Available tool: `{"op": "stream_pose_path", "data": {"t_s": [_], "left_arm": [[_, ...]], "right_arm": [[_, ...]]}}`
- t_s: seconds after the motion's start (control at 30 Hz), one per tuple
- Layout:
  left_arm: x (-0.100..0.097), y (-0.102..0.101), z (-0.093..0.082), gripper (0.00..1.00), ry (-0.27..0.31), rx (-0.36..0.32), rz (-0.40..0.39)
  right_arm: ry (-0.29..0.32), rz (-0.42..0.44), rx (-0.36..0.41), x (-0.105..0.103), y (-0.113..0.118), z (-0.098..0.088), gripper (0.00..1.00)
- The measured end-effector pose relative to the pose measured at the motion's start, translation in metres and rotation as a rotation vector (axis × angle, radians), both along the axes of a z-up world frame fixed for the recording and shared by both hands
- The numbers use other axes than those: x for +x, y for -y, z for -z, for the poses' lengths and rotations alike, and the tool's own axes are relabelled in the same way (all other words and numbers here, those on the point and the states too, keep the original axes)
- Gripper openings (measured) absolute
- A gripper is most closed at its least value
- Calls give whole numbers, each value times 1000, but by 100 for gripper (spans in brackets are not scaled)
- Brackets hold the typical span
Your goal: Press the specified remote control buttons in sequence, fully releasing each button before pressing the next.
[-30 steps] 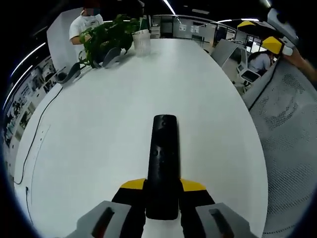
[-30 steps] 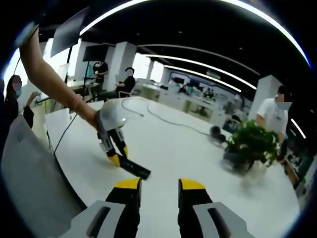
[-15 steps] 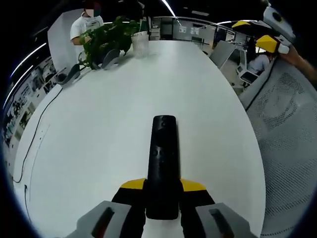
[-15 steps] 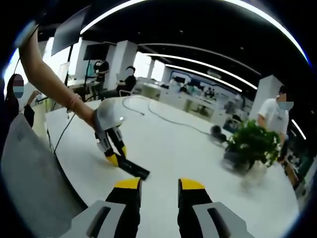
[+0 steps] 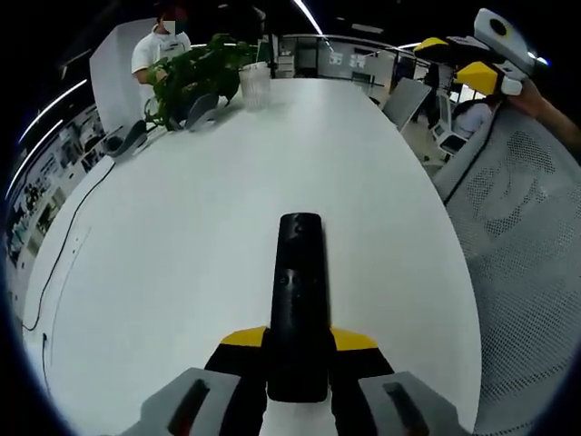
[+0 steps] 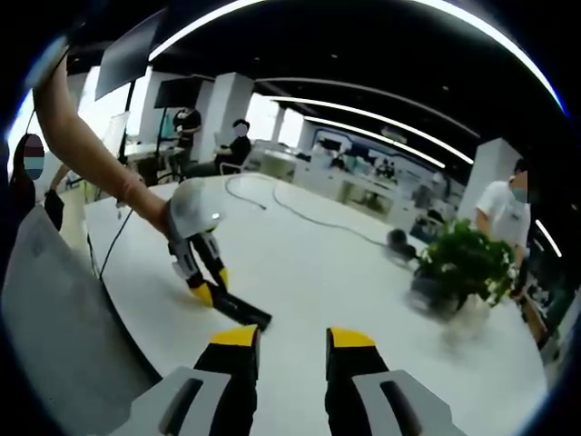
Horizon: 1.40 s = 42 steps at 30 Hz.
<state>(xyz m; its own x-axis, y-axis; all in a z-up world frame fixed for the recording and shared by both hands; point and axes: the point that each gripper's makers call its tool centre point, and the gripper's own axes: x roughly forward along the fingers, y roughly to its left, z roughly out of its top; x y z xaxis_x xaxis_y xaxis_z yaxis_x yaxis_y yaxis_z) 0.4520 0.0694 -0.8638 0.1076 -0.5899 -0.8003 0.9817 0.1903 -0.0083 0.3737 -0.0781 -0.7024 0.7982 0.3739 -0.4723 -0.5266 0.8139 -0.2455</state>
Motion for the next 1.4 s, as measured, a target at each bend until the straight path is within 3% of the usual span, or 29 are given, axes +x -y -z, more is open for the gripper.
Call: {"op": "stream_pose_path", "data": {"t_s": [0.77,1.4], "left_arm": [[-17,1,-1,25,3,-21,7],[-43,-2,0,25,1,-33,17]], "right_arm": [[-7,-11,-9,-1,-2,2,24],[-30,-36,-24,-3,-6,7,23]]}}
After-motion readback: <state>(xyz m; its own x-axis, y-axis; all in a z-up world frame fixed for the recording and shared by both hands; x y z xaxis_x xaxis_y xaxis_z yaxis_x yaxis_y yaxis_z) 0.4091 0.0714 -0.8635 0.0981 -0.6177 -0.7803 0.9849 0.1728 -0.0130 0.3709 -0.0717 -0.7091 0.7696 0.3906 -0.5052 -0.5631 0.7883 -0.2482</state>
